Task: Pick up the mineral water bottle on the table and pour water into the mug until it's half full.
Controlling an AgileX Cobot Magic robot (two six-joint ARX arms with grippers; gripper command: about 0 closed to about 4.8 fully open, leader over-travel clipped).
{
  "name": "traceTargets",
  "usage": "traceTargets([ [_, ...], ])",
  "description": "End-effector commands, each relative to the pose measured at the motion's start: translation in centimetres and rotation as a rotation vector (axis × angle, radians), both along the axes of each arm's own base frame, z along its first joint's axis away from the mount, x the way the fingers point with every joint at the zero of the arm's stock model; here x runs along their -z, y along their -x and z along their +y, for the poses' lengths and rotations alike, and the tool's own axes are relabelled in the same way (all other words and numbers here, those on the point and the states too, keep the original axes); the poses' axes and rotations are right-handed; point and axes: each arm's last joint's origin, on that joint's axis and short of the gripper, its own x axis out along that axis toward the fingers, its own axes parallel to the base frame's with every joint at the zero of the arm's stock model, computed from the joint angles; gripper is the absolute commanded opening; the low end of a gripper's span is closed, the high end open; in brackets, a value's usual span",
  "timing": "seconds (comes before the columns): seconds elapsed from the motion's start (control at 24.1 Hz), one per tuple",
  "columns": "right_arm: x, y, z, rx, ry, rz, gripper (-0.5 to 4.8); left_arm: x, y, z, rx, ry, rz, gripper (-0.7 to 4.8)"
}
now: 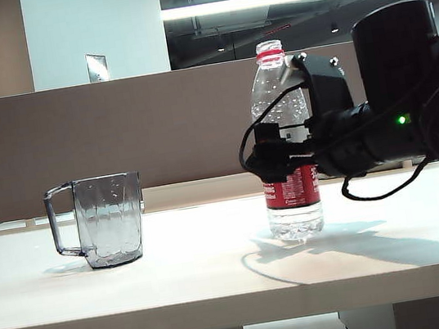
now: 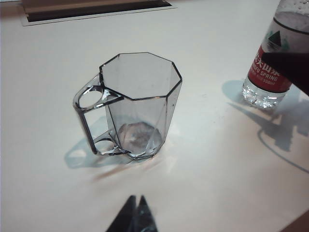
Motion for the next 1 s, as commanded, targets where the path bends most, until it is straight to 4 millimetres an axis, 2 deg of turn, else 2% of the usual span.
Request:
traceTargets([
  [0.04,0.4,-0.1,0.1,0.004,-0.002,0.004,4.39,-0.2,0.0,0.0,0.003,-0.001,-0.015,-0.05],
  [0.21,0.5,-0.1,0.1,0.013,0.003,0.011,4.05,-0.2,0.0,0.0,0.003,-0.001,-0.015,-0.05],
  [0.29,0.5,-0.1,0.1,0.013,0.003,0.011,3.44,-0.2,0.0,0.0,0.004,-0.001,-0.015,-0.05],
  [0.46,0.5,-0.2,0.0,0.014,0.006,0.009,2.71,-0.2,0.0,0.0,0.003,-0.001,-0.015,-0.05],
  [0.75,0.2,-0.3,0.1,0.001,0.1,0.015,2.6,-0.2,0.0,0.0,0.003,-0.001,-0.015,-0.05],
  [0.87,-1.9,-0.9,0.4,-0.02,0.227,0.033,2.6,-0.2,0.0,0.0,0.003,-0.001,-0.015,-0.05],
  [1.0,-5.4,-2.0,0.9,-0.059,0.419,0.002,2.6,-0.2,0.0,0.0,0.003,-0.001,-0.015,-0.05],
])
